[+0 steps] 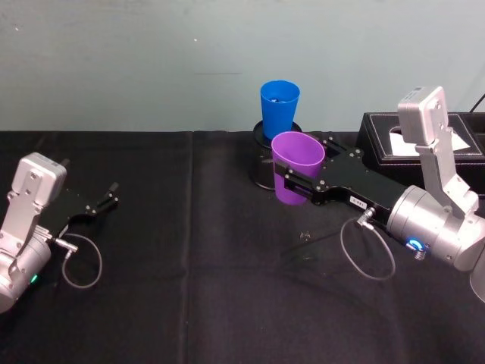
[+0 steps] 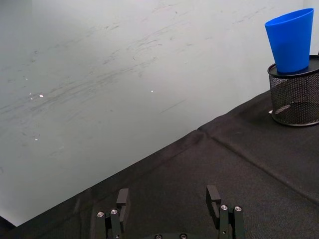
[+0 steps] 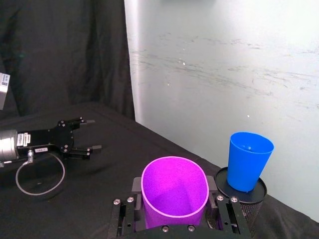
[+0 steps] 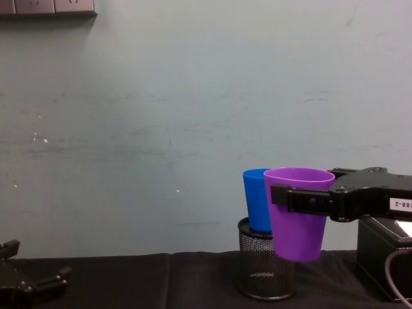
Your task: Pick up one cup with a gripper and tap it against the other cup.
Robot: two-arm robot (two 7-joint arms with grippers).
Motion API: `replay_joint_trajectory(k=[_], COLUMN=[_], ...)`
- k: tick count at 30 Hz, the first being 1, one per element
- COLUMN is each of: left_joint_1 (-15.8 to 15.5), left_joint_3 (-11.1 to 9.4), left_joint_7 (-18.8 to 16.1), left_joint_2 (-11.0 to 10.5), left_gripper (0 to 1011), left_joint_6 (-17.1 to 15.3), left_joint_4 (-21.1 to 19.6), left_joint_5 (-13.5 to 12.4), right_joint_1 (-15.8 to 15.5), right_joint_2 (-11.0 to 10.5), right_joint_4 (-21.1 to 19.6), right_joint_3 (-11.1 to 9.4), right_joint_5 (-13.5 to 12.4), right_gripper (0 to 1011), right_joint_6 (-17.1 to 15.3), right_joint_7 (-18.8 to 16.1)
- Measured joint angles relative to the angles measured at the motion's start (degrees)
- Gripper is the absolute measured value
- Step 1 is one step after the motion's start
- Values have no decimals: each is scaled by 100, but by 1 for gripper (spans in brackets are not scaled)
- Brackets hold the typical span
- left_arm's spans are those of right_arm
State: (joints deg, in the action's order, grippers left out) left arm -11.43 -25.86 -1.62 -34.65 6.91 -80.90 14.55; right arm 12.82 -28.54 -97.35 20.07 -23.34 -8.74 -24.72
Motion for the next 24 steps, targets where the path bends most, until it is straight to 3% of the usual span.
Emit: replay_joint_trajectory(k=[24], left_joint_1=[0], left_joint_3=[0], left_joint_7=[0], left_joint_2=[0], left_gripper=[1000], left_joint_6=[0], left_joint_4=[0], left_joint_5=[0], right_joint_1=[0], right_joint_2=[0], right_joint_4=[0], right_joint_3=[0], right_joint_5=[0], right_gripper=[733], right_joint_6=[0], right_joint_7=[0])
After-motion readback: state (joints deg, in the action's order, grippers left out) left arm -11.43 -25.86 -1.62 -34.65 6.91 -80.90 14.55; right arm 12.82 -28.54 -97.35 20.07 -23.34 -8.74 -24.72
